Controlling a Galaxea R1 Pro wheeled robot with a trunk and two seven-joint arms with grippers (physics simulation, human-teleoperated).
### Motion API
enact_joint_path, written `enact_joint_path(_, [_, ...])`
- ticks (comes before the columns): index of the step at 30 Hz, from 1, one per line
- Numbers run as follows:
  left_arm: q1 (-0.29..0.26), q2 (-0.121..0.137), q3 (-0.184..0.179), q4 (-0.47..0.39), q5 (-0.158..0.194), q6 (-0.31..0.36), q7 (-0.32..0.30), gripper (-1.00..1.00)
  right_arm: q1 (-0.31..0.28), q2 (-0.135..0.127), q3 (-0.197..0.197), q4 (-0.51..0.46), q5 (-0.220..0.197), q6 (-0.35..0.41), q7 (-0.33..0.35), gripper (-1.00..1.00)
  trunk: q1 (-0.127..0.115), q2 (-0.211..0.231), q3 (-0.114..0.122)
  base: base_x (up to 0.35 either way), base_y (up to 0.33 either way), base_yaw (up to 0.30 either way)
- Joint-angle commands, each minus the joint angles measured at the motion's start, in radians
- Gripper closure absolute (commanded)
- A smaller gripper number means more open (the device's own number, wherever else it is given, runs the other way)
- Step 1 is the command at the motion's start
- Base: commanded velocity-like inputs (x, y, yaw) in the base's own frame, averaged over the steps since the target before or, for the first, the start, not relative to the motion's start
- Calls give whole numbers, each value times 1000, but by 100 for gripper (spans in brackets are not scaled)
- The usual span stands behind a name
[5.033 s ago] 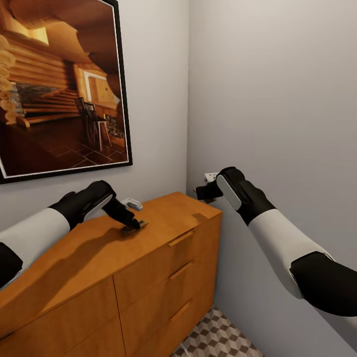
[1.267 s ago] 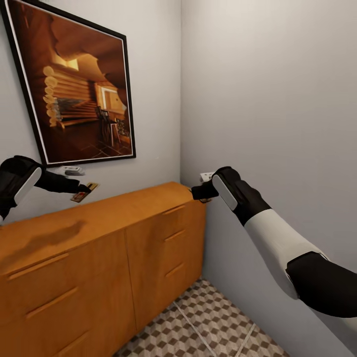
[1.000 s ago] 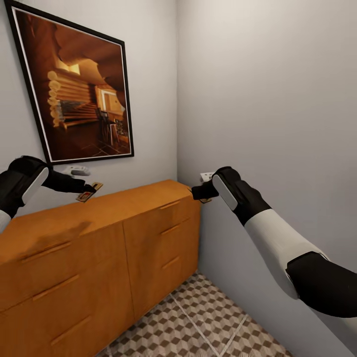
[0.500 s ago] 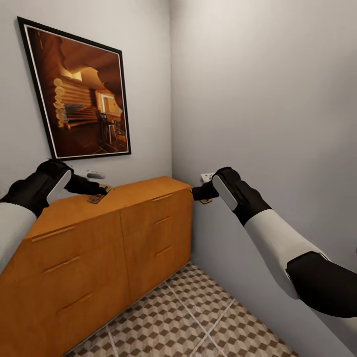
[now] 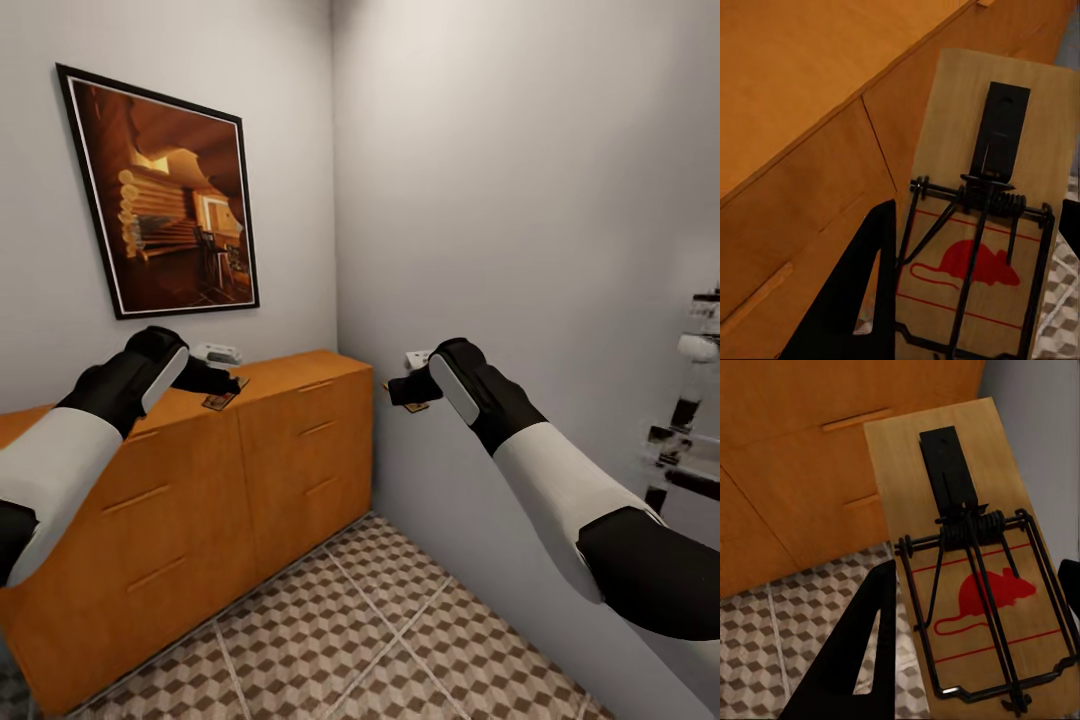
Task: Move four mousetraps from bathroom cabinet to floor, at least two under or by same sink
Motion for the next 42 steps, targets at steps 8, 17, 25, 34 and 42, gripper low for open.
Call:
enact_joint_path(8, [18,-48,-4,56,-7,-4,10,100,0,2,3,85,-8,3,-6,100,-1,-1,-1,-299,-151,0])
enact_joint_path(17, [113,-182,2,254,53,-177,205,100,73,0,3,139,-5,-28,-7,100,-1,-1,-1,-299,-150,0])
enact_joint_path(25, [133,-264,5,639,270,-506,239,100,186,-5,4,143,24,-126,-6,100,-1,-1,-1,-299,-150,0])
enact_joint_path(34, [226,-278,5,702,298,-609,243,100,223,-3,5,171,52,-161,-5,100,-1,-1,-1,-297,-150,0])
enact_joint_path(42, [254,-278,5,703,300,-613,243,100,225,-1,5,304,53,-253,-2,100,-1,-1,-1,-284,-144,0])
